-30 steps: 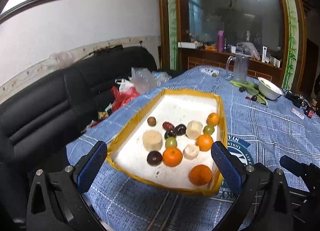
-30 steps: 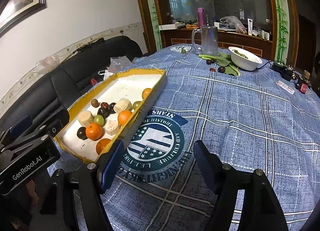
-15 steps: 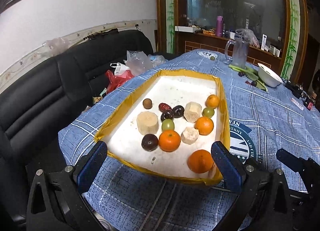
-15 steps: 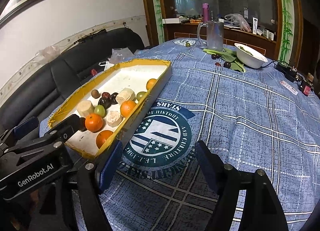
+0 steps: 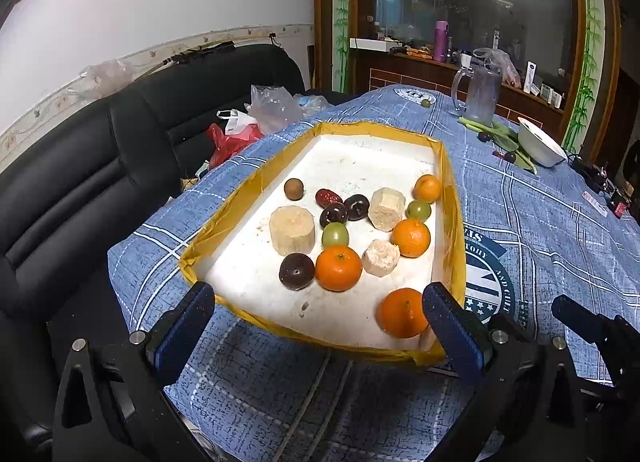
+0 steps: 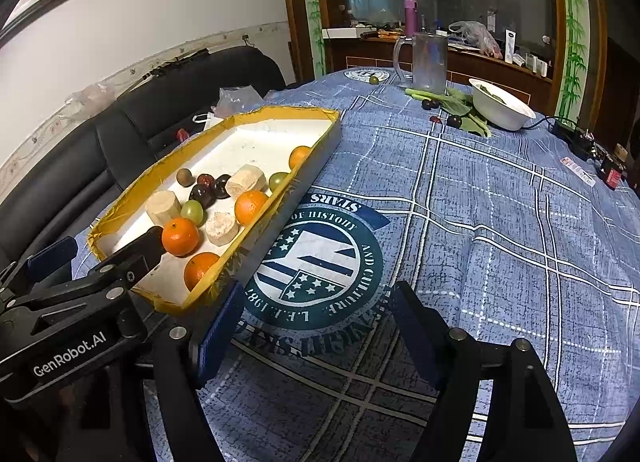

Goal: Organize fruits

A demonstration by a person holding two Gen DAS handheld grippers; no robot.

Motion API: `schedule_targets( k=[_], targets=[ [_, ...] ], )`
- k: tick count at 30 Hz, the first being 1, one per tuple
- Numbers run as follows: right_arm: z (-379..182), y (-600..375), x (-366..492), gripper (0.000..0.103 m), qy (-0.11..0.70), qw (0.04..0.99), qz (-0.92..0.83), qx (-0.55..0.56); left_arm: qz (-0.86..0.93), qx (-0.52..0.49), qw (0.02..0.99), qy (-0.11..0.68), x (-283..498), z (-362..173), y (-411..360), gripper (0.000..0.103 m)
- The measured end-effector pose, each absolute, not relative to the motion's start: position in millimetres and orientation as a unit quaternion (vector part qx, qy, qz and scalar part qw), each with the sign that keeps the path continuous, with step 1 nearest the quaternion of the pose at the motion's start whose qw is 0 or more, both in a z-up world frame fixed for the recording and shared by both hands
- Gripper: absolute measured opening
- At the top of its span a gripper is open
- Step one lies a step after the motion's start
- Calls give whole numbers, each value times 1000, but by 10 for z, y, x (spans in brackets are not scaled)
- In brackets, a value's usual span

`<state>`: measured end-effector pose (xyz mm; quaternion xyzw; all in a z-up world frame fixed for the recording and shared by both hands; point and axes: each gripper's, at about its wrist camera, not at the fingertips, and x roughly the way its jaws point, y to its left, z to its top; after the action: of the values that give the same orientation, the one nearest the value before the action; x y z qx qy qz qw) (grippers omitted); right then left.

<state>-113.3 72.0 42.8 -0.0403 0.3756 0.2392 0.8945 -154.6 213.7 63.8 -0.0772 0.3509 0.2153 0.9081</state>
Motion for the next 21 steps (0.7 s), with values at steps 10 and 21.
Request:
schedule_targets(
  k=[10, 21],
  targets=[
    [392, 758, -1139, 80, 379, 893, 238, -51, 211, -84, 906, 357, -1541, 601, 2158, 103],
    [406, 931, -1152, 80, 373, 892, 239, -87, 212, -100, 906, 353, -1577, 610, 2305, 103]
  ],
)
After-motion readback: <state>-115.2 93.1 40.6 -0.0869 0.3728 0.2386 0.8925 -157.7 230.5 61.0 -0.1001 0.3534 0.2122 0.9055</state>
